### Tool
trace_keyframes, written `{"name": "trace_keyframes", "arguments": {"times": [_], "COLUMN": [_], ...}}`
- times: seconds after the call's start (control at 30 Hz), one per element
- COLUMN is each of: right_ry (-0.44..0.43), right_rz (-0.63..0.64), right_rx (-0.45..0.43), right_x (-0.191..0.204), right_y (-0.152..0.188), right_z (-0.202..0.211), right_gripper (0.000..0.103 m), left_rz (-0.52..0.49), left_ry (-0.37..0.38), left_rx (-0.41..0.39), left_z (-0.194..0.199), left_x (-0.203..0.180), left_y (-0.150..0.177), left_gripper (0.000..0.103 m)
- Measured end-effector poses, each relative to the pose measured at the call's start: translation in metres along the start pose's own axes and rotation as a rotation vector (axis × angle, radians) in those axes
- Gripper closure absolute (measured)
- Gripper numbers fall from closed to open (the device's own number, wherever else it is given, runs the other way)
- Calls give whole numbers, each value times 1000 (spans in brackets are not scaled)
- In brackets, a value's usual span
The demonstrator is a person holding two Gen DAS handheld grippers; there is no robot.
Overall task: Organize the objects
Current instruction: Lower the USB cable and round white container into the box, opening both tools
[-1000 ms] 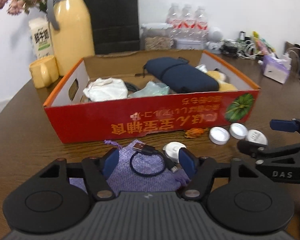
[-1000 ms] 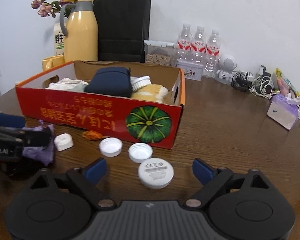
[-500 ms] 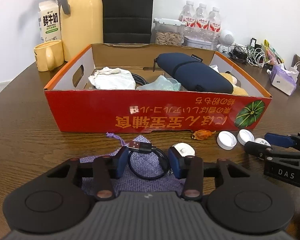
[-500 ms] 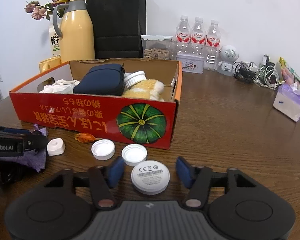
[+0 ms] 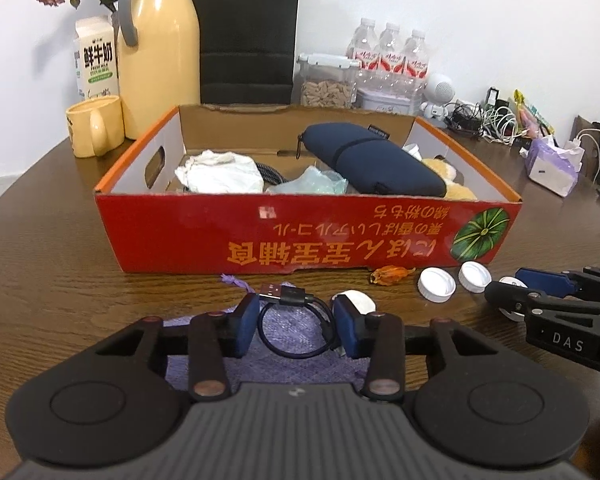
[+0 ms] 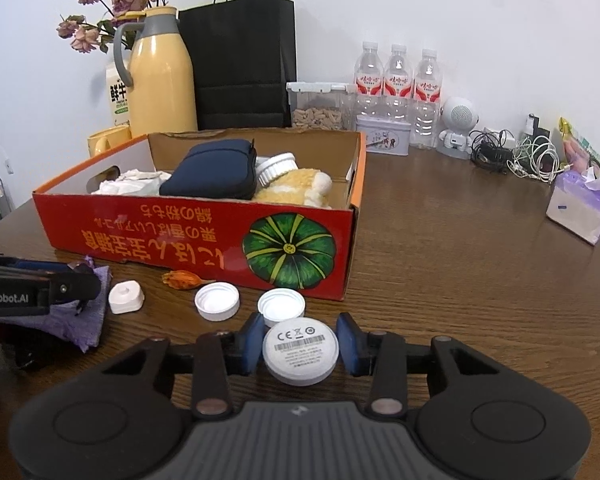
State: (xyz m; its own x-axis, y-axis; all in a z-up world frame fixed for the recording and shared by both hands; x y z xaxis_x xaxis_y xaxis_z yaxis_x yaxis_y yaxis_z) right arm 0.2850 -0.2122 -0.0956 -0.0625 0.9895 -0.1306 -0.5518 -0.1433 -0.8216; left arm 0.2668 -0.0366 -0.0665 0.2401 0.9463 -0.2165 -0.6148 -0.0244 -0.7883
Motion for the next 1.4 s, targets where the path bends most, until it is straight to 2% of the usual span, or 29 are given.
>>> {"name": "trace_keyframes", "arguments": {"times": [0.27,0.4,0.73,0.9,1.13,1.4], "right_ry": [-2,-10,-19,-7,37,45], "right_rz": [6,12,41,36,-1,-26], "right_rx": [-27,-57,-188,-215,-203,-126], "right_x": [2,5,19,26,24,21], "right_y": [-5,-13,-69,-99,-131,-120], "right_z": [8,15,28,11,-35,-77], "right_gripper": [65,65,64,64,64,65], "left_rz": [-24,-44,-93,-80,-20,24], "left_ry": [19,28,20,7,-45,-70], "left_rx": [-37,-80,-202,-228,-224,-169], "left_z": [15,29,48,34,-5,-41], "left_x": [-4,-7,-7,4,35,65], "left_y": [-7,-18,-72,-99,-122,-112], "left_gripper": [62,62,62,62,62,62]}}
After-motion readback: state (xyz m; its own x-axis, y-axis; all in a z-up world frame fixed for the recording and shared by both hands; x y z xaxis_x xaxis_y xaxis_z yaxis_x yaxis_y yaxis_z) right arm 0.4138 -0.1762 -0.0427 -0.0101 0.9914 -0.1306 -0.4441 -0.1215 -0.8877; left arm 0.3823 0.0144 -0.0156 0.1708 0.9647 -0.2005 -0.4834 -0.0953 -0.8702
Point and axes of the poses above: each gripper's, at about its wrist camera, not at the fingertips, and z roughly against the way its jaws point, x to its left, y to its underside, the point moved 10 cm from there along -z, roughly the way its jaws point, and after that the axes turned 15 degrees about y, right-handed, at the moved point
